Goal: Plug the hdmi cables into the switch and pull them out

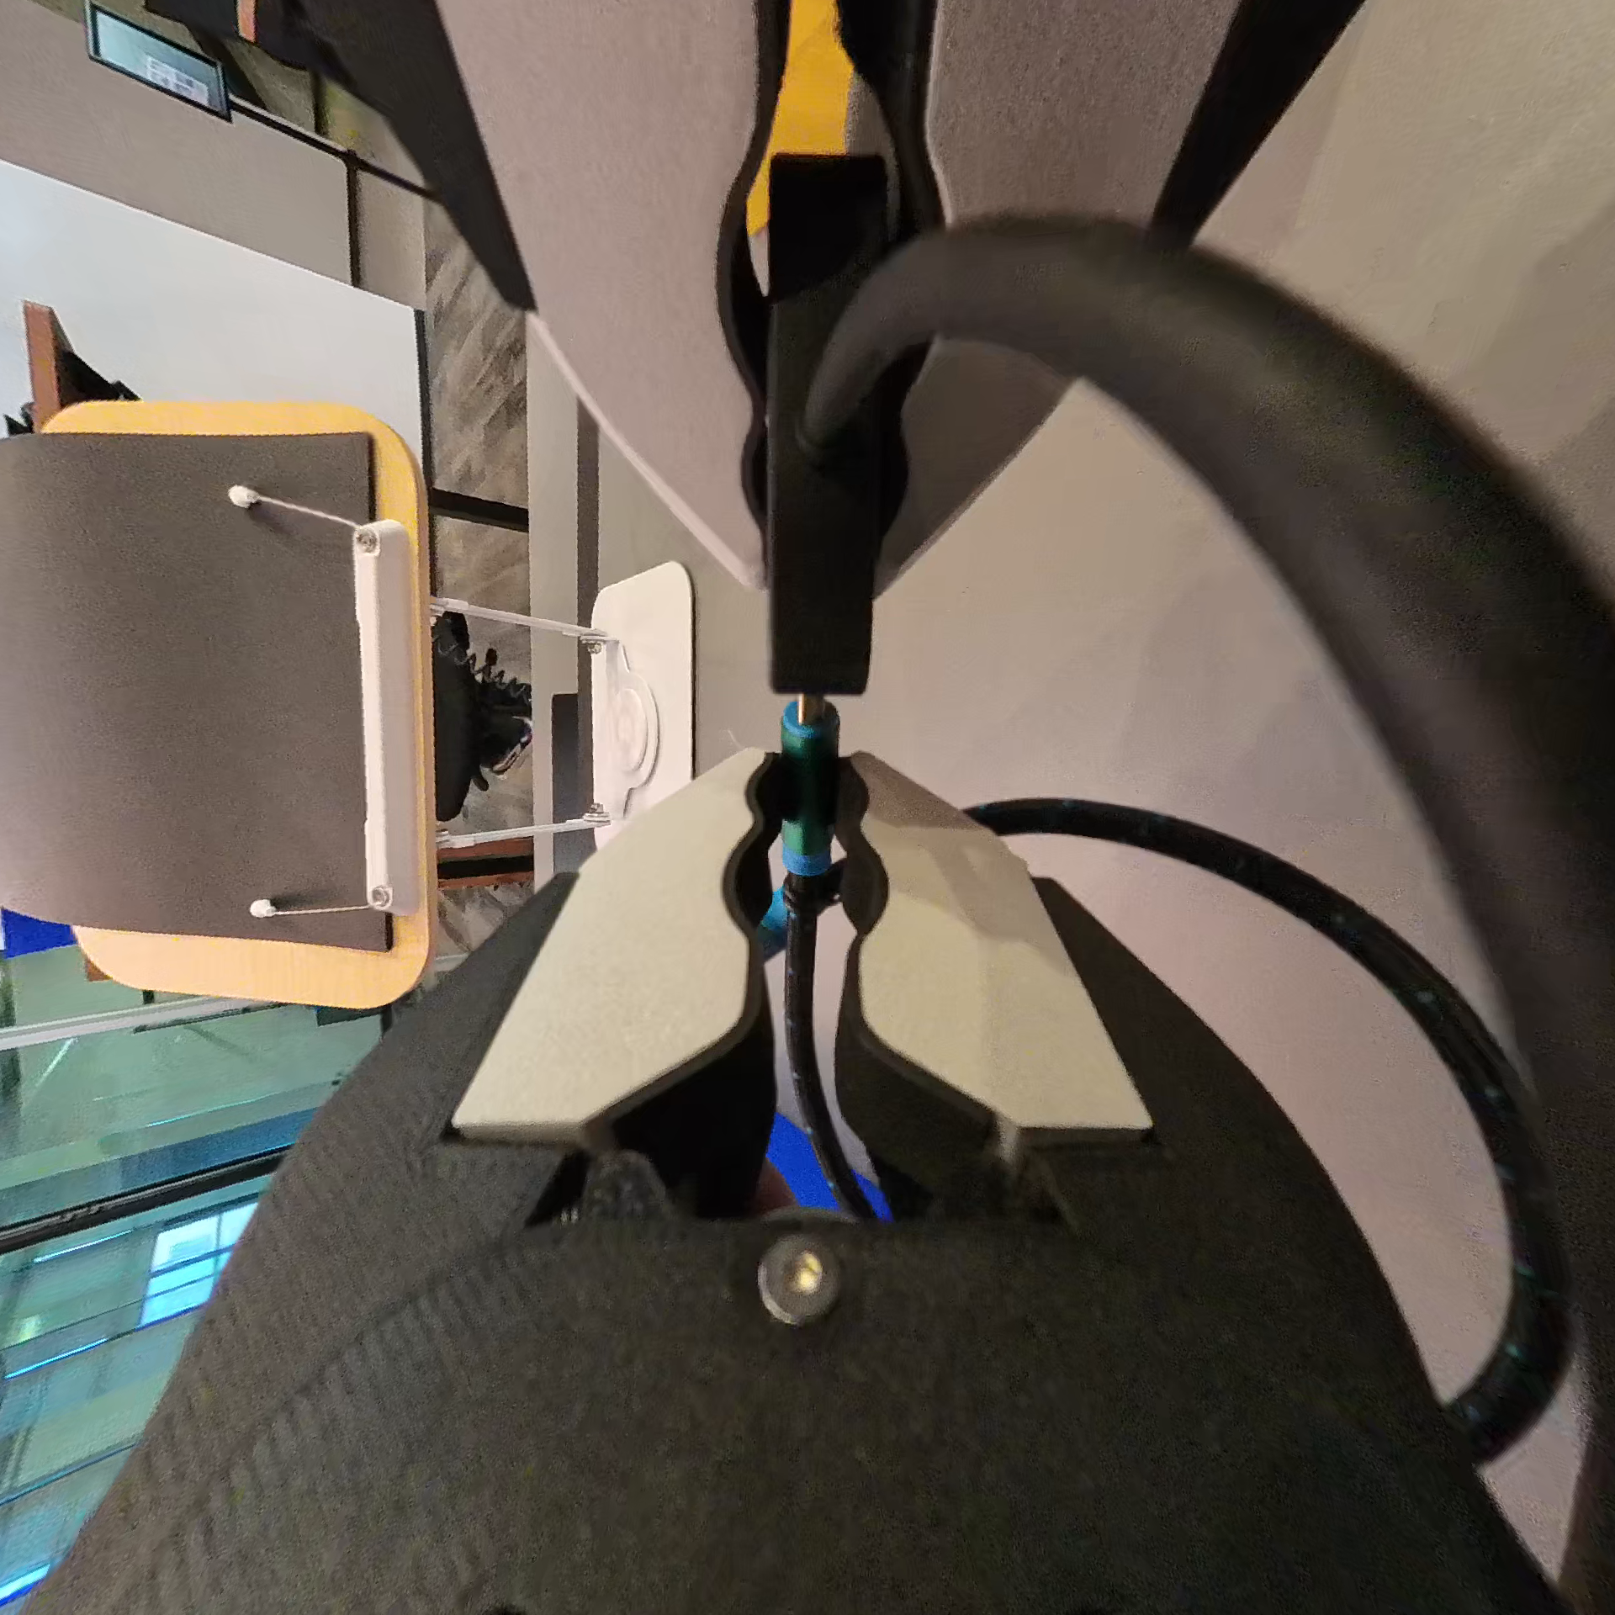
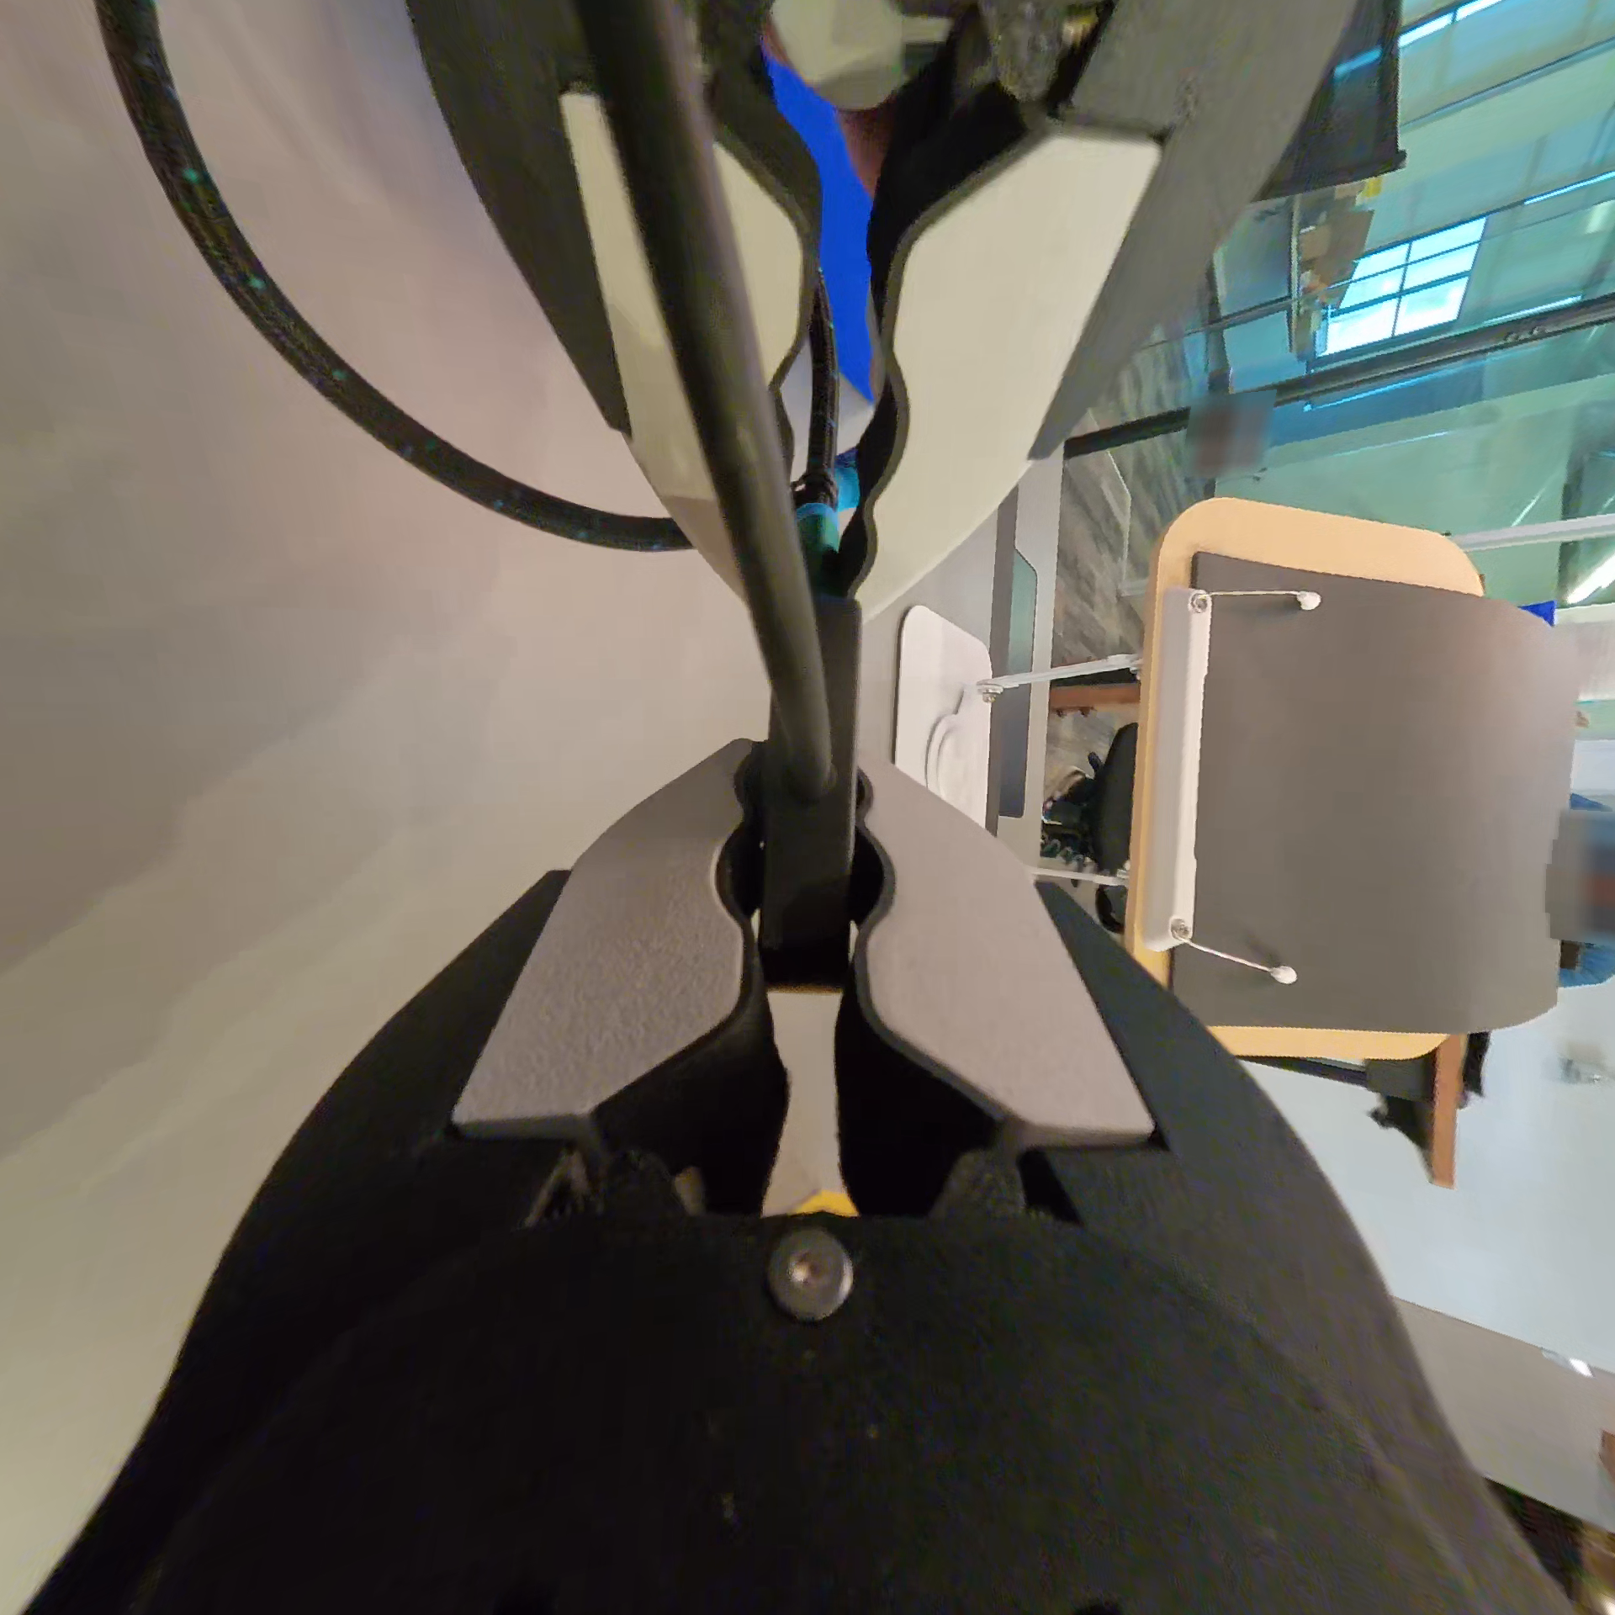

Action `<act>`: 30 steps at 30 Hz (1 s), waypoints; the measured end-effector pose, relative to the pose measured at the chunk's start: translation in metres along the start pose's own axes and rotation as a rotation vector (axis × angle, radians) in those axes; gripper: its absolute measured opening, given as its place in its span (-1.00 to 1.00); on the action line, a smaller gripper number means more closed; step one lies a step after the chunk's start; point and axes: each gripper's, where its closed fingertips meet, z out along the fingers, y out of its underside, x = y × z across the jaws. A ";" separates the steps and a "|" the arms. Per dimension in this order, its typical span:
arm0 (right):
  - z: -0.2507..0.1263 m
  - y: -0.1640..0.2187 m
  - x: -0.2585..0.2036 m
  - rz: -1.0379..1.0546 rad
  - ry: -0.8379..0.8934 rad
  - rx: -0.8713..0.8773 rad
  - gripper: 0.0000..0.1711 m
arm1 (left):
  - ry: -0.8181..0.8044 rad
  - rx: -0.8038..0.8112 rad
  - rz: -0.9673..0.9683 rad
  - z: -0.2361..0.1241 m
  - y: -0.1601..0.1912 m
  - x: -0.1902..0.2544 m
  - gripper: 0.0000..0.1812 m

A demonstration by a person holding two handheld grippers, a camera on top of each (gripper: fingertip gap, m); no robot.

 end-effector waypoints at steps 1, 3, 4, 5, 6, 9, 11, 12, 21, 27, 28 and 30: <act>0.000 0.000 0.002 0.028 0.004 0.018 -0.86 | -0.015 0.008 -0.001 -0.002 -0.002 -0.003 -0.90; 0.001 0.002 0.005 0.058 0.012 0.020 -0.86 | -0.001 0.021 -0.028 -0.005 -0.006 -0.006 -0.90; 0.003 0.004 0.005 0.060 0.019 0.006 -0.87 | -0.007 0.030 -0.031 -0.007 -0.008 -0.007 -0.90; 0.006 0.005 0.003 0.062 0.014 0.002 -0.87 | 0.007 0.037 -0.043 -0.009 -0.011 -0.004 -0.90; 0.008 0.006 0.001 0.072 0.005 0.011 -0.86 | 0.029 0.035 -0.044 -0.010 -0.013 0.000 -0.90; 0.007 0.009 0.003 0.105 0.009 0.011 -0.86 | 0.008 0.037 -0.048 -0.007 -0.014 -0.003 -0.89; 0.007 0.007 0.005 0.123 -0.001 0.028 -0.86 | 0.024 0.036 -0.045 -0.009 -0.013 -0.005 -0.88; 0.008 0.006 0.005 0.123 0.002 0.031 -0.86 | 0.028 0.039 -0.048 -0.009 -0.012 -0.006 -0.88; 0.006 -0.003 0.007 0.098 0.006 0.048 -0.85 | 0.021 0.018 -0.041 -0.005 -0.003 -0.006 -0.87; -0.003 -0.009 0.008 0.102 -0.005 0.115 -0.85 | 0.028 0.037 -0.056 -0.006 -0.006 -0.006 -0.87; -0.004 -0.010 0.008 0.098 -0.001 0.121 -0.85 | 0.029 0.045 -0.063 -0.006 -0.007 -0.006 -0.87; -0.006 -0.012 0.007 0.082 0.004 0.131 -0.85 | 0.034 0.044 -0.059 -0.006 -0.007 -0.004 -0.87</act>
